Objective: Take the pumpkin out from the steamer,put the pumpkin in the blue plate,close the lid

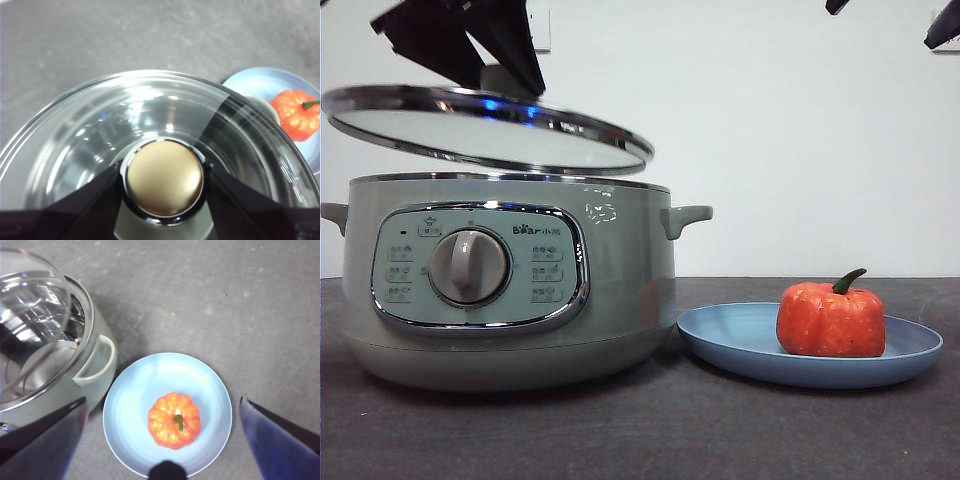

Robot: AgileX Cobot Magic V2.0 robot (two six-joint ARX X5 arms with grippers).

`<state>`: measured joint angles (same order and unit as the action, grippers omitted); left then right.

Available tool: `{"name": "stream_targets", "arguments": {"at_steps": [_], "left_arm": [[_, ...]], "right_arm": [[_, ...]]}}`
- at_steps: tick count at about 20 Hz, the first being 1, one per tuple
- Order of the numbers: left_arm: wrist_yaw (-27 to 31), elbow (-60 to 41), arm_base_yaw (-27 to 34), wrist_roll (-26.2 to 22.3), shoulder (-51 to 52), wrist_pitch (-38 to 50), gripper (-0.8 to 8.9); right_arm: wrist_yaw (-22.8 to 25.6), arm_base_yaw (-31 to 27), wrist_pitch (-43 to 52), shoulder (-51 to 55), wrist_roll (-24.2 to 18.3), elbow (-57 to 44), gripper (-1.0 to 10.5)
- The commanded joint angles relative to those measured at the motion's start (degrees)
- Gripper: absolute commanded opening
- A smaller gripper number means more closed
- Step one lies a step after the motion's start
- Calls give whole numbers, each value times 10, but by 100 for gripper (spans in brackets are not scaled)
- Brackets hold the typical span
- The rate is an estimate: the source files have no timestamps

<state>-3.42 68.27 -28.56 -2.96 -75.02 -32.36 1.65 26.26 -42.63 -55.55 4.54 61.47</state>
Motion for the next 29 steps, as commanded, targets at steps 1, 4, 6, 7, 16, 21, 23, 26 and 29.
{"name": "stream_targets", "arguments": {"at_steps": [1,4,6,7,16,21,23,26,29], "left_arm": [[0,5,0,3,-12,27,-8],[0,5,-1,3,-30,28,-8],[-1,5,-4,3,-42,28,-8],[-6,5,-7,3,-49,30,-8],[-11,5,-15,3,-66,1,56],[-11,5,-15,3,-65,-2,417],[-11,5,-15,3,-65,-3,417],[-11,5,-15,4,-54,-19,409],[-11,5,-15,3,-20,-69,408]], "right_arm": [[2,0,1,0,1,-3,503],[2,0,1,0,1,-3,503],[2,0,2,0,1,-3,502],[2,0,2,0,1,-3,502],[2,0,-6,0,1,-3,502],[2,0,-16,0,1,-3,502],[2,0,-16,0,1,-3,502],[2,0,-16,0,1,-3,502],[1,0,-25,0,1,-3,502]]}}
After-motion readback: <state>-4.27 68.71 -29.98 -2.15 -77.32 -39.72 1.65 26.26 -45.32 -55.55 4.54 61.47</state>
